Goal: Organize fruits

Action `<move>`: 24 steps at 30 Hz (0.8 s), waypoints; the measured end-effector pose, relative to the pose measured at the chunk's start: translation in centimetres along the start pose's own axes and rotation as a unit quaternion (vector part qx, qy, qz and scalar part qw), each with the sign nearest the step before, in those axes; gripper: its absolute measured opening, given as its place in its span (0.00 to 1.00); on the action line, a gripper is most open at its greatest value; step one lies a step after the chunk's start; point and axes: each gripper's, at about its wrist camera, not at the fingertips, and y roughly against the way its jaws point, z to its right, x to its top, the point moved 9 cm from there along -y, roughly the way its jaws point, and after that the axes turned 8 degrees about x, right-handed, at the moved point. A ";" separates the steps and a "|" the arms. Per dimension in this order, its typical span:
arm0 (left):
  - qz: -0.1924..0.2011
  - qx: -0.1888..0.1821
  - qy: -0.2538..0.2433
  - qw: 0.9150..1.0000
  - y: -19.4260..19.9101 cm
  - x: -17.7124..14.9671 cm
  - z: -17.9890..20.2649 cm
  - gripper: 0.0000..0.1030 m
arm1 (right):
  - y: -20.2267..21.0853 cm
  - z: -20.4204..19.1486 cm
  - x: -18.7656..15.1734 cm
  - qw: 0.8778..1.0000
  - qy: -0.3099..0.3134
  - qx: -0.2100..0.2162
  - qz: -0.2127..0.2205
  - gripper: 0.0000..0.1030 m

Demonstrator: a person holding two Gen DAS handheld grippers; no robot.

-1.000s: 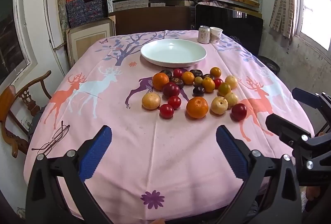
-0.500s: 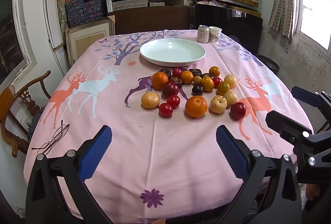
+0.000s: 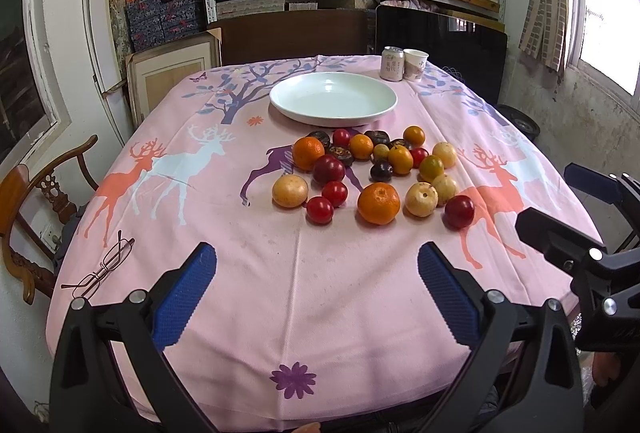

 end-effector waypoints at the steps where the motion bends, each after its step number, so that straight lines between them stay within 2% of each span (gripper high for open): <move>1: 0.000 0.000 0.000 1.000 0.0 0.0 0.0 0.96 | 0.0 0.0 0.0 1.000 0.000 0.000 0.000 0.97; 24: -0.003 0.000 -0.001 1.000 -0.1 -0.1 0.1 0.96 | 0.4 0.0 0.2 1.000 -0.005 0.004 0.003 0.97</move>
